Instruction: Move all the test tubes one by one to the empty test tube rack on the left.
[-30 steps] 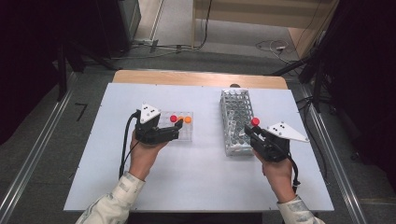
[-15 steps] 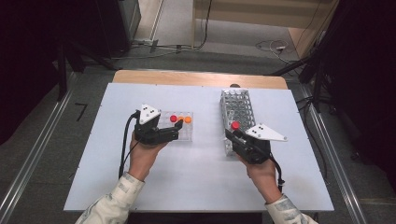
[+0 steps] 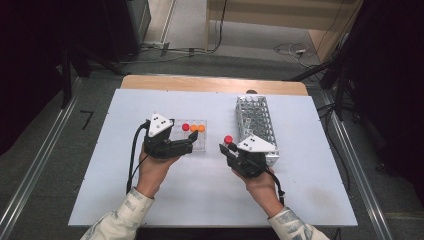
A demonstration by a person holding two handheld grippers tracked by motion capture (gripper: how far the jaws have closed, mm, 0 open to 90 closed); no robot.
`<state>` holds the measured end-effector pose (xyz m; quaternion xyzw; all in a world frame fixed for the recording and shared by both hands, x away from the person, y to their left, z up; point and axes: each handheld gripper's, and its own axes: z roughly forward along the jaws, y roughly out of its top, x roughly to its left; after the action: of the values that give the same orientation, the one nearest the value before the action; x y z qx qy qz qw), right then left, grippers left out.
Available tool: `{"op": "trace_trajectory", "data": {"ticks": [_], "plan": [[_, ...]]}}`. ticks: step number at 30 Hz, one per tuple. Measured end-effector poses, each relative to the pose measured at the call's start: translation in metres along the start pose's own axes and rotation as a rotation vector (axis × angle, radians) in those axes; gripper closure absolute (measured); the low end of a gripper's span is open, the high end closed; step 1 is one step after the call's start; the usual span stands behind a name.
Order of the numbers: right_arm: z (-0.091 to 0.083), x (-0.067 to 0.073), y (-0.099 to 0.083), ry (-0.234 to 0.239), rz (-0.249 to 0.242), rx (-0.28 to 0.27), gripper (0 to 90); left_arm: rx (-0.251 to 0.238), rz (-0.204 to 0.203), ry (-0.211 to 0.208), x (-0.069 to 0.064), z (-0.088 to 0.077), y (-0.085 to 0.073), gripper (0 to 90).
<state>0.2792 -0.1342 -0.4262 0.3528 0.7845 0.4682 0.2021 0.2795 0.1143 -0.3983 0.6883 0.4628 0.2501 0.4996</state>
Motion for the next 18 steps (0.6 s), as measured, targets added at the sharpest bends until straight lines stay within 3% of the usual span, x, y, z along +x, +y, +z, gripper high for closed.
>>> {"op": "trace_trajectory", "data": {"ticks": [6,14,18], "plan": [[0.015,0.007,0.0,0.016,-0.012,0.014,71.4,0.005,0.01,-0.023,-0.007,-0.002,0.0,15.8],[0.029,0.018,-0.001,0.038,-0.026,0.041,71.4,0.019,0.055,-0.072,-0.024,-0.001,-0.002,17.8],[0.034,0.023,0.0,0.052,-0.036,0.048,71.3,0.027,0.087,-0.088,-0.031,0.001,-0.003,23.0]]}}
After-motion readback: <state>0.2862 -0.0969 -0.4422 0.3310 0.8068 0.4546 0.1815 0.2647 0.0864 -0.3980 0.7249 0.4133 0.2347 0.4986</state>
